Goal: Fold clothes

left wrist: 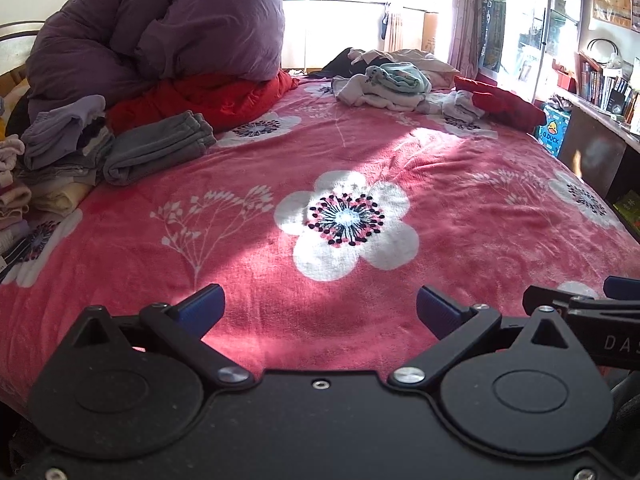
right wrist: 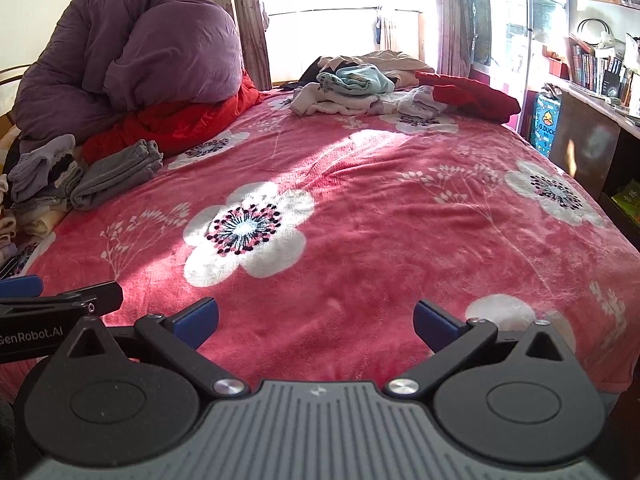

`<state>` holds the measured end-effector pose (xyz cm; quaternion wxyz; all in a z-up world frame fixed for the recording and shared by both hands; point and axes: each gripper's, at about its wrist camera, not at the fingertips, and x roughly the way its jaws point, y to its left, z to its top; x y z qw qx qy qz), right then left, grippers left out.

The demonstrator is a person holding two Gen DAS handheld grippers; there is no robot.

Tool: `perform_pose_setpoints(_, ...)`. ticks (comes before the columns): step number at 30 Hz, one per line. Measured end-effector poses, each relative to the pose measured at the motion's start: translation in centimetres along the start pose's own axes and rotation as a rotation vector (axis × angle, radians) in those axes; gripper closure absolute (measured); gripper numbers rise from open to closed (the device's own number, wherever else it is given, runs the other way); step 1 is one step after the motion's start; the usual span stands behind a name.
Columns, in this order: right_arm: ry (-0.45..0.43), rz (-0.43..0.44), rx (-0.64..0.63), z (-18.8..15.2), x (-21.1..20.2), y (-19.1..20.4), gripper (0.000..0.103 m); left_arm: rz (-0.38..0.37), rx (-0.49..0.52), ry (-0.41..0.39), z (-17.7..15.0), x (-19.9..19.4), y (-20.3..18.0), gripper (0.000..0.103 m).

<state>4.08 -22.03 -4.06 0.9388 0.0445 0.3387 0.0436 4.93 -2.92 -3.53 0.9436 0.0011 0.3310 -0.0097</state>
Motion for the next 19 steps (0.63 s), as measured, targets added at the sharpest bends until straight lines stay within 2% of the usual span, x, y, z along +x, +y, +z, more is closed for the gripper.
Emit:
perform_pose_setpoints(4, 0.004, -0.007, 0.014, -0.1, 0.3, -0.5, 0.000, 0.003, 0.022, 0.007, -0.3, 0.4, -0.4, 0.000)
perform_pose_setpoints(19, 0.020, 0.029, 0.001, -0.2, 1.1, 0.5, 0.000, 0.015, -0.027, 0.002, -0.7, 0.1, 1.0, 0.000)
